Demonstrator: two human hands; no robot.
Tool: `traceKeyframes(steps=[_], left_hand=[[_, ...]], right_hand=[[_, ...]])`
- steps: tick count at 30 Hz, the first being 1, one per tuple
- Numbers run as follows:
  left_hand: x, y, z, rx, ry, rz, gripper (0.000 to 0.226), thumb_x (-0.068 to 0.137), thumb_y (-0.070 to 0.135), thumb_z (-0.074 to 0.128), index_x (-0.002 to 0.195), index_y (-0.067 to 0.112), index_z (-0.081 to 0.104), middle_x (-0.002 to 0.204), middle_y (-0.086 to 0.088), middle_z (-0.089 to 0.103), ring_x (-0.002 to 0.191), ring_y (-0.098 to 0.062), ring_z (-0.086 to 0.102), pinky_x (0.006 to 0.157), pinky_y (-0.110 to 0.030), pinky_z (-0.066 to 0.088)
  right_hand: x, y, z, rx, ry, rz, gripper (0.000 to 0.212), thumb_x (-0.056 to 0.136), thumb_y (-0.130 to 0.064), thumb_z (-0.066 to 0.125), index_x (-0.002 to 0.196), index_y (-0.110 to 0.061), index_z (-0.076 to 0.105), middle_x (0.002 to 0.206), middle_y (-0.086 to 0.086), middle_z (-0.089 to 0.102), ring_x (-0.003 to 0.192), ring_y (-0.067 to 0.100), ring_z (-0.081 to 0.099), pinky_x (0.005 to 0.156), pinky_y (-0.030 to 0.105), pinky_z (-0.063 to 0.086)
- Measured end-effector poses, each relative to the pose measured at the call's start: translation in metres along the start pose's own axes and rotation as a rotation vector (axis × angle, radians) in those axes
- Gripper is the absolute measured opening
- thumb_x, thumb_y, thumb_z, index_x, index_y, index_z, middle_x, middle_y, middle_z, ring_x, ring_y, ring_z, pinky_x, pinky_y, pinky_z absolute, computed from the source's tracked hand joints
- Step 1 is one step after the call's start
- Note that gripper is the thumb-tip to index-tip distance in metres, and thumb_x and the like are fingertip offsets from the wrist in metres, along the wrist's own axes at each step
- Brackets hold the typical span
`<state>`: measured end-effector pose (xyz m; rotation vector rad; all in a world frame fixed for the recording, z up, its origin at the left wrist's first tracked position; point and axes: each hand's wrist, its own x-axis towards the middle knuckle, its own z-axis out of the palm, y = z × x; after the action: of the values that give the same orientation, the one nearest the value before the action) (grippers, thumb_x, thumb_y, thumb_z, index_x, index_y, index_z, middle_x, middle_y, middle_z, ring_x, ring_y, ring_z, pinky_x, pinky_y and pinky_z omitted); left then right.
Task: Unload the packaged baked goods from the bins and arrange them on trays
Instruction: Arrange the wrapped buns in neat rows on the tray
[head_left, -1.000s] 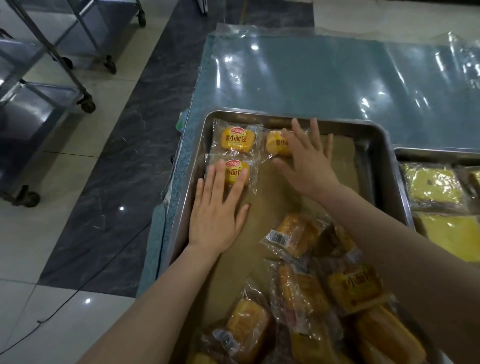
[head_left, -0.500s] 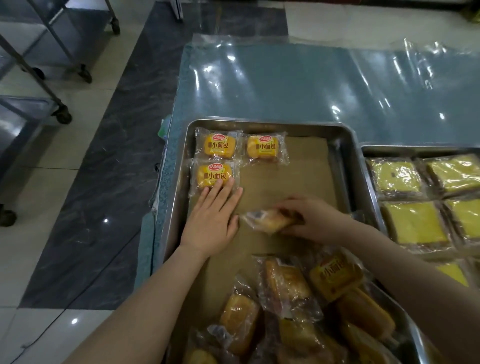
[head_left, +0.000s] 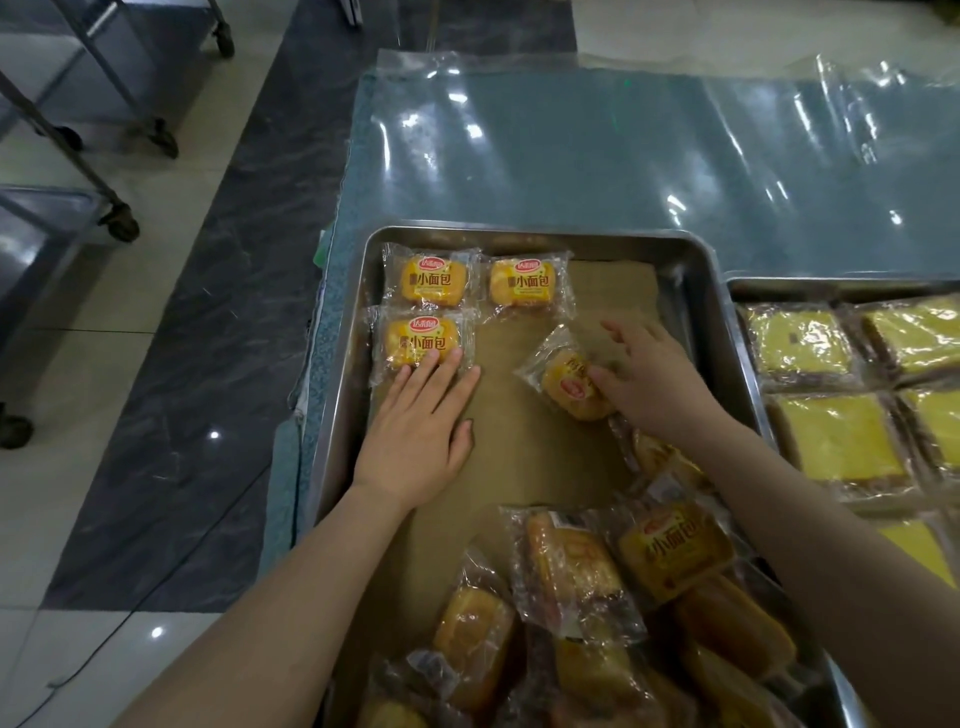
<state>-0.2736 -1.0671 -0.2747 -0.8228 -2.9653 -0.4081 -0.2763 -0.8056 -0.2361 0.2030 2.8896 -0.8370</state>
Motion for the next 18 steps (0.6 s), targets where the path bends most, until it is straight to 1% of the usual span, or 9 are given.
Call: traceKeyframes(steps=[1,3,4,6,8,10,14,16,18], left_hand=[[0.000,0.000,0.000,-0.001,0.001,-0.001,0.053,0.094,0.029,0.041,0.145,0.016,0.034,0.153,-0.007,0.028,0.143,-0.024,0.017,0.117,-0.041,0.009],[0.000,0.000,0.000,-0.005,0.003,0.001,0.053,0.094,0.029,0.041,0.145,0.016,0.034,0.153,-0.007,0.028,0.143,-0.025,0.017,0.117,-0.041,0.010],[0.000,0.000,0.001,-0.007,0.002,0.001,0.053,0.094,0.028,0.042,0.145,0.016,0.034,0.153,-0.007,0.028,0.143,-0.025,0.017,0.117,-0.041,0.010],[0.000,-0.001,0.001,-0.004,-0.001,-0.002,0.052,0.095,0.031,0.038,0.145,0.016,0.034,0.153,-0.007,0.027,0.143,-0.024,0.017,0.117,-0.041,0.010],[0.001,0.000,0.000,0.001,-0.006,-0.005,0.054,0.094,0.034,0.030,0.145,0.017,0.035,0.153,-0.007,0.028,0.143,-0.025,0.017,0.117,-0.041,0.010],[0.001,0.000,0.000,0.000,-0.012,-0.007,0.055,0.093,0.035,0.028,0.144,0.017,0.035,0.153,-0.007,0.028,0.143,-0.025,0.018,0.117,-0.041,0.010],[0.001,0.000,-0.001,0.004,-0.012,-0.008,0.054,0.094,0.036,0.028,0.144,0.017,0.036,0.153,-0.006,0.028,0.143,-0.024,0.017,0.117,-0.040,0.009],[0.001,0.000,0.000,0.000,-0.015,-0.004,0.051,0.095,0.033,0.034,0.144,0.018,0.035,0.153,-0.007,0.028,0.143,-0.024,0.016,0.117,-0.041,0.009],[0.001,0.000,0.001,-0.002,-0.018,-0.002,0.051,0.096,0.030,0.040,0.145,0.018,0.034,0.153,-0.007,0.027,0.144,-0.023,0.014,0.117,-0.040,0.008]], right_hand=[[-0.001,-0.001,0.002,0.007,0.005,-0.087,0.051,0.086,-0.026,0.061,0.131,-0.040,0.042,0.139,-0.007,0.041,0.126,0.020,0.041,0.098,0.038,0.041],[-0.002,-0.003,0.003,-0.020,-0.104,-0.243,0.049,0.082,-0.017,0.062,0.116,-0.048,0.049,0.139,-0.016,0.037,0.127,0.015,0.038,0.098,0.035,0.040],[-0.001,-0.002,0.003,-0.053,-0.164,-0.275,0.046,0.082,-0.016,0.063,0.112,-0.049,0.051,0.140,-0.019,0.036,0.126,0.013,0.039,0.098,0.034,0.040],[0.001,0.003,0.002,-0.110,-0.208,-0.294,0.040,0.086,-0.022,0.063,0.115,-0.047,0.055,0.141,-0.019,0.037,0.125,0.012,0.041,0.098,0.032,0.040],[0.002,0.009,0.001,-0.148,-0.188,-0.308,0.038,0.088,-0.030,0.061,0.123,-0.044,0.054,0.140,-0.014,0.039,0.123,0.013,0.042,0.099,0.032,0.038],[0.001,0.012,0.001,-0.193,-0.180,-0.317,0.044,0.086,-0.038,0.062,0.128,-0.043,0.051,0.138,-0.011,0.038,0.123,0.016,0.041,0.099,0.035,0.038],[0.002,0.008,0.000,-0.359,-0.151,-0.362,0.055,0.080,-0.053,0.063,0.130,-0.045,0.042,0.136,-0.008,0.036,0.122,0.020,0.040,0.090,0.038,0.044],[0.004,0.005,-0.002,-0.418,-0.177,-0.381,0.061,0.077,-0.058,0.063,0.131,-0.045,0.038,0.139,-0.008,0.033,0.126,0.021,0.035,0.094,0.041,0.041],[0.002,0.004,-0.001,-0.456,-0.216,-0.391,0.070,0.073,-0.061,0.064,0.134,-0.045,0.033,0.146,-0.010,0.026,0.132,0.023,0.024,0.103,0.046,0.033]])
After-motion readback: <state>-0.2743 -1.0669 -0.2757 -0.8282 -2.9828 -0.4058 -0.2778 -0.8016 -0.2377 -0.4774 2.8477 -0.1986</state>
